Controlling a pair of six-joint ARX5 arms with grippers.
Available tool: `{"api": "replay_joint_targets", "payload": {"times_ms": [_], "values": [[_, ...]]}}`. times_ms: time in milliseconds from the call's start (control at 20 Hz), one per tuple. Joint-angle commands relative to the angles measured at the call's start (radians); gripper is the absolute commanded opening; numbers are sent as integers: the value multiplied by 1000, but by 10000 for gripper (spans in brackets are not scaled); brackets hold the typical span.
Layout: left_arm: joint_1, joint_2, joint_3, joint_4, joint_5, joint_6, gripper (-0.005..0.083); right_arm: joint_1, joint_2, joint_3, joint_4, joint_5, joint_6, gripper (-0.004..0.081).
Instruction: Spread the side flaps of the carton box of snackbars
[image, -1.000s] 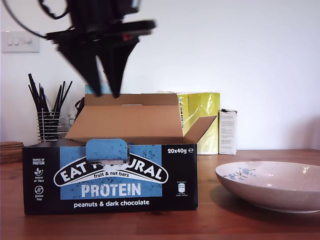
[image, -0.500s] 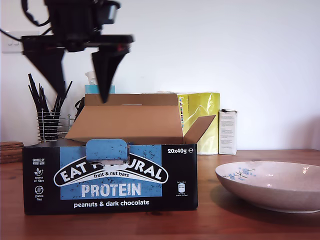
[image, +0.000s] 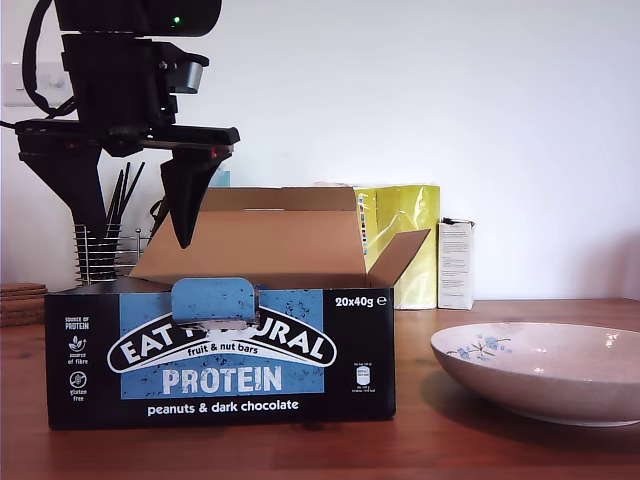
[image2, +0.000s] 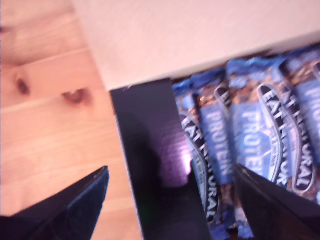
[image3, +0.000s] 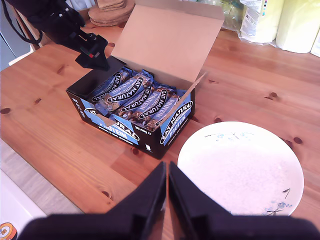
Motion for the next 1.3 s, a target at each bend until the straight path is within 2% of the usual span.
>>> {"api": "replay_joint_targets", "payload": {"times_ms": [0,250,600,1250], "values": [[18,39,-16,16,2,7,725,0,3,15,3,-1,-4,-13],[55,71,-50,53,44,34,725,0,3,15,3,-1,-7,-13],[64,129,-51,89,59,56,725,0,3,15,3,-2,-7,-13],[74,139,-47,42,17,113,725,0,3,15,4,-2,-11,-13]]}}
